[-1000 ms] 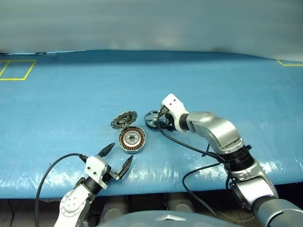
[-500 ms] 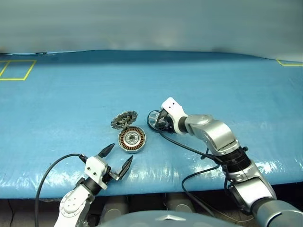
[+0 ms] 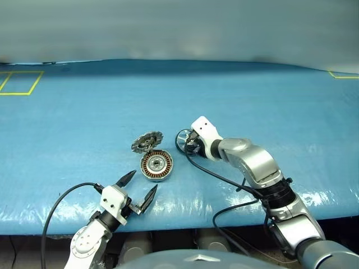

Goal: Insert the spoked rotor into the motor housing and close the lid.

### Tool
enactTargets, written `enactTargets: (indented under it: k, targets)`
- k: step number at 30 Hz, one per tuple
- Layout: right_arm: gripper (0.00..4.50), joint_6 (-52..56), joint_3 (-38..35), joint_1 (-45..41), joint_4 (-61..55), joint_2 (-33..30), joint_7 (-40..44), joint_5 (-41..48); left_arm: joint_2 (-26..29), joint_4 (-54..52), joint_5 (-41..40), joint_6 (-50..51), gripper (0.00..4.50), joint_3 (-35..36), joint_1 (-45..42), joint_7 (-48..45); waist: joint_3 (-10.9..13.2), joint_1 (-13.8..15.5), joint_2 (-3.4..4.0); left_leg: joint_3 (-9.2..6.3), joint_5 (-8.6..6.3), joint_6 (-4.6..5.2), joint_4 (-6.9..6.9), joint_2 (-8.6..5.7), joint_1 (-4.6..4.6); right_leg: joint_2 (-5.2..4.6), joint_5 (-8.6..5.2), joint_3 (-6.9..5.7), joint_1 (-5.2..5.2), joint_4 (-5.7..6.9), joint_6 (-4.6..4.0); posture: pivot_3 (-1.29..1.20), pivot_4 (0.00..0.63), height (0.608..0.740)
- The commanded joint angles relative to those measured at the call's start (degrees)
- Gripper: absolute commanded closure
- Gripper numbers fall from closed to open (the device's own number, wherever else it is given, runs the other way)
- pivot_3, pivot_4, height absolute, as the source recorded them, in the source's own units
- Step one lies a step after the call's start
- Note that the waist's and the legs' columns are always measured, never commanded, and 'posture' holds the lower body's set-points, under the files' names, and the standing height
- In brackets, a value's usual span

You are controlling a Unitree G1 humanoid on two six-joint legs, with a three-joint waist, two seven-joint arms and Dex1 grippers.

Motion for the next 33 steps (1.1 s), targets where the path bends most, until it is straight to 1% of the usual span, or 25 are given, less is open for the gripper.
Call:
enactTargets:
  k: [1,5,8,11,13,16,20,24,33]
  targets:
    - [2.95,0.49,-0.64,-0.16,-9.11,-2.88,0.32,-0.54,0.0,-0.61,0.06,-1.2,0.0,0.1,0.28,0.09,0.02,0.03,0.02,0.0,0.0,0.0,0.0,0.0,-0.04,0.0,0.01,0.0,-0.03,0.0,0.0,0.0,0.15,0.74]
    - [2.95,3.39,1.44,1.16,-19.25,-7.71,4.73,2.73,0.24,-0.67,-0.12,-1.02,0.0,0.2,0.3,-0.12,0.02,-0.01,0.02,-0.03,0.0,0.0,-0.03,0.0,-0.06,0.0,-0.02,-0.02,-0.06,-0.02,0.01,0.0,0.15,0.74]
    - [2.95,5.11,2.3,1.93,-25.17,-9.78,7.76,5.92,0.3,-0.52,-0.19,-1.04,0.0,0.19,0.19,-0.23,0.03,-0.01,0.01,-0.03,0.0,0.01,-0.04,0.01,-0.04,0.0,-0.06,-0.03,-0.05,-0.03,0.05,0.0,0.15,0.74]
    - [2.95,6.44,2.94,2.21,-29.31,-10.46,9.78,8.98,0.28,-0.42,-0.19,-1.18,0.0,0.17,0.13,-0.28,0.04,0.01,0.01,-0.03,0.0,0.01,-0.01,0.01,-0.04,0.0,-0.06,-0.03,-0.04,-0.02,0.06,0.0,0.15,0.74]
    - [2.95,7.1,2.69,2.12,-30.36,-9.02,9.68,10.55,0.25,-0.41,-0.24,-1.21,0.0,0.18,0.01,-0.3,0.04,0.01,-0.02,-0.02,0.0,0.01,0.03,0.01,-0.03,0.0,-0.06,-0.03,-0.01,-0.02,0.06,0.0,0.15,0.74]
    - [2.95,6.96,4.67,1.39,-29.88,-6.1,8.01,10.69,0.09,-0.66,-0.3,-1.4,0.0,0.24,-0.07,-0.15,0.04,-0.05,-0.02,-0.01,0.0,0.01,0.04,0.02,0.0,0.01,-0.1,-0.03,-0.01,-0.01,0.01,0.0,0.15,0.74]
    - [2.95,5.11,9.47,0.45,-27.33,-4.4,5.73,8.25,0.09,-1.42,-0.33,-1.67,0.0,0.7,0.1,0.21,0.04,0.01,-0.02,-0.01,0.0,0.0,0.04,0.02,0.0,0.0,-0.1,-0.03,-0.01,0.0,0.0,0.0,0.15,0.74]
    - [2.95,4.01,11.8,-0.34,-24.81,-1.67,4.26,7.36,0.17,-2.07,-0.56,-1.54,0.0,1.1,0.31,0.23,0.04,0.01,-0.02,-0.02,0.0,0.0,0.02,0.02,-0.01,0.0,-0.06,-0.04,-0.03,0.0,0.07,0.0,0.15,0.74]
    - [2.95,2.41,12.88,-1.91,-20.83,1.43,3.06,5.83,0.07,-2.3,-0.36,-1.28,0.0,1.08,0.57,0.2,0.04,0.0,-0.02,-0.02,0.0,0.0,0.02,0.02,-0.02,-0.01,-0.06,-0.04,-0.04,-0.01,0.06,0.0,0.15,0.74]
